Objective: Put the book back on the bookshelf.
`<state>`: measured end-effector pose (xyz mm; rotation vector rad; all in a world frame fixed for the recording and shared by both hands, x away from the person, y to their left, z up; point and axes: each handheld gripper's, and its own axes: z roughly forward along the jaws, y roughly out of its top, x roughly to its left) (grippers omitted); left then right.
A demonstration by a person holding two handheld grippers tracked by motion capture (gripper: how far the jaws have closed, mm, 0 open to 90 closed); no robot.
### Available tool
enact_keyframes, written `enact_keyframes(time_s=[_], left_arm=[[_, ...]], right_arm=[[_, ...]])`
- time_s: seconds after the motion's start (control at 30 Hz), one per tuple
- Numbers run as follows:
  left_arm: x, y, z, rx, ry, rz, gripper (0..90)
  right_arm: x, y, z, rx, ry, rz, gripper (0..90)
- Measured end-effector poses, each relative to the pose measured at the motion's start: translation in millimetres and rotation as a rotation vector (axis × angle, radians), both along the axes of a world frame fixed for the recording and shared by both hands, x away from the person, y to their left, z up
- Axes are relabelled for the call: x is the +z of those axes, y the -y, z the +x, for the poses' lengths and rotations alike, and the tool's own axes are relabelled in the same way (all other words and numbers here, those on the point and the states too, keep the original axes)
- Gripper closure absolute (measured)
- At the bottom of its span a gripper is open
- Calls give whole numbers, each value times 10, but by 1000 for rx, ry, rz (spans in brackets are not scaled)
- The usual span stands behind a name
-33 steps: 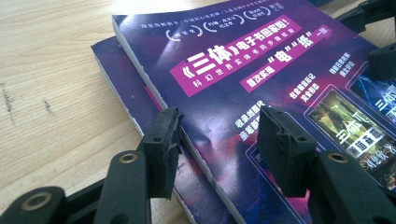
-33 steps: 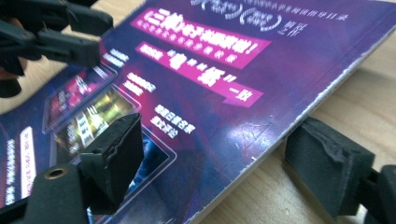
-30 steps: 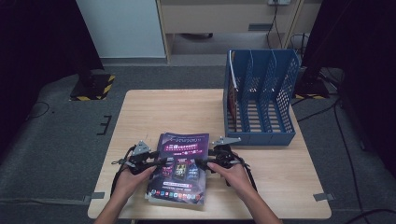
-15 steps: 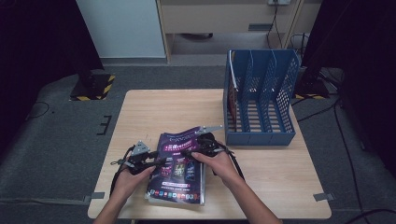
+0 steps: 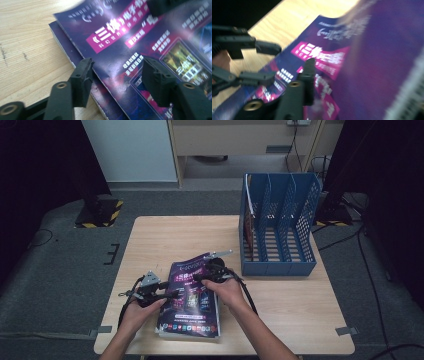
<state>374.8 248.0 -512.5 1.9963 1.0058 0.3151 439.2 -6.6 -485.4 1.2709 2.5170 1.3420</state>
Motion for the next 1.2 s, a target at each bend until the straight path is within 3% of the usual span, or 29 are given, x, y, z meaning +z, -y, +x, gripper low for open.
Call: enact_keyframes(time_s=[0.07, 0.1, 0.17, 0.3, 0.6, 0.87, 1.1, 1.2], left_arm=[[13, -11, 5, 7, 5, -11, 377], [27, -21, 7, 22, 15, -26, 359], [47, -45, 8, 35, 24, -53, 323], [43, -43, 1, 17, 13, -69, 303], [17, 43, 8, -33, -2, -62, 244], [5, 82, 8, -73, -10, -79, 243], [-10, 115, 24, -121, -42, -89, 267], [15, 59, 52, -107, -69, -103, 374]], right_arm=[[51, 42, 22, 8, 27, 30, 751], [79, 48, 20, 12, 33, 31, 757], [154, 62, 5, 24, 88, 16, 768], [263, 97, -17, 31, 159, 26, 778], [464, 88, -69, 70, 306, 54, 792], [588, 94, -127, 82, 371, 99, 802], [616, 74, -148, 95, 394, 126, 812], [612, 65, -164, 100, 395, 133, 814]])
